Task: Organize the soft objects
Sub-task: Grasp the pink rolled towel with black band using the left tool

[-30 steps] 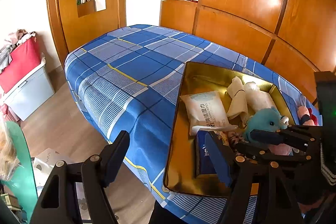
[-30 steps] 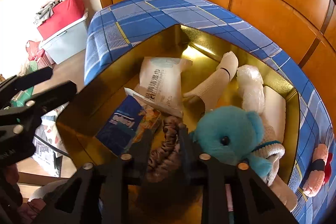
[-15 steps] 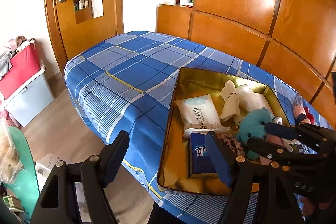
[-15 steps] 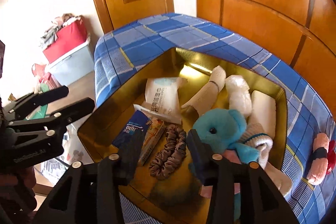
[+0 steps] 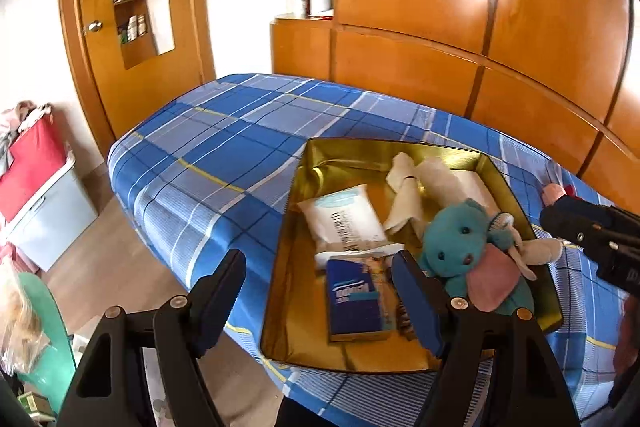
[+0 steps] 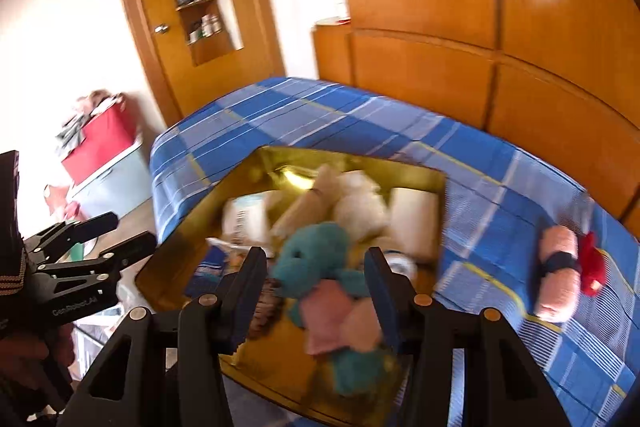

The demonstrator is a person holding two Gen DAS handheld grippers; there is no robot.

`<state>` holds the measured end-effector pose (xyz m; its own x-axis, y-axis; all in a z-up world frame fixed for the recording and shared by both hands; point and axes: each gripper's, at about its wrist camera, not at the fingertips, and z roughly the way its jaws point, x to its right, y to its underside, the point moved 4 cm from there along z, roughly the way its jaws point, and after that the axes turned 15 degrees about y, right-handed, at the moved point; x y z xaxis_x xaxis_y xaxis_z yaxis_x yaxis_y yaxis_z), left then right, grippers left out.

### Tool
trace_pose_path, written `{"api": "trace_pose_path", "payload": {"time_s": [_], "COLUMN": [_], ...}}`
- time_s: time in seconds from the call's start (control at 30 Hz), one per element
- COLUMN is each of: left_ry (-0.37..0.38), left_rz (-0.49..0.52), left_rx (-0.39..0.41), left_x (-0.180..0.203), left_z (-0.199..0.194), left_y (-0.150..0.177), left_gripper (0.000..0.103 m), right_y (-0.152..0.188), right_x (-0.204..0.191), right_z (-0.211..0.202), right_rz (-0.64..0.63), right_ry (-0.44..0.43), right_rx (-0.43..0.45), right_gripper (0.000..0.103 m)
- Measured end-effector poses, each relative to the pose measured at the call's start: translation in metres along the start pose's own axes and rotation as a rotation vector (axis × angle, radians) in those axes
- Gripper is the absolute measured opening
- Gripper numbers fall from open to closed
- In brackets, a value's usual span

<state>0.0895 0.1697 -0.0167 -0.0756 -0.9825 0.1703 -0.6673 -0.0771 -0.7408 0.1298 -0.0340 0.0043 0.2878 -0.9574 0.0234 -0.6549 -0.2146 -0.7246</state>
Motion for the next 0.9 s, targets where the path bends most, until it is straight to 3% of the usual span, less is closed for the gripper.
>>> {"api": "trace_pose_path", "payload": {"time_s": [0.2, 0.4, 0.67, 0.9], "left_ry": [0.043, 0.131, 0.293, 0.393], "left_rz": [0.076, 0.18, 0.286, 0.337], "left_rx": [-0.004, -0.017, -0.075, -0.178], "left_x": [0.032, 0.082, 0.17, 0.254], "left_z": [0.005, 0.015, 0.043, 0.091], "left_y": [-0.012, -0.026, -0.047, -0.051], "left_gripper": [0.076, 0.076, 0.076, 0.076], "right_y": [0.008, 0.025, 0.078, 0.11], "right_x": [0.062, 0.137, 0.246, 0.292], "right_z": [-0.009, -0.018, -0.025, -0.027], "right_rz": [0.09, 0.179, 0.354, 0.522], "right_ry": [0.119, 0.258, 0.448, 0.498], "right_rx": [0.012, -0.003, -0.09, -0.12], "right_gripper": [0.051, 0.051, 0.051, 0.051]}}
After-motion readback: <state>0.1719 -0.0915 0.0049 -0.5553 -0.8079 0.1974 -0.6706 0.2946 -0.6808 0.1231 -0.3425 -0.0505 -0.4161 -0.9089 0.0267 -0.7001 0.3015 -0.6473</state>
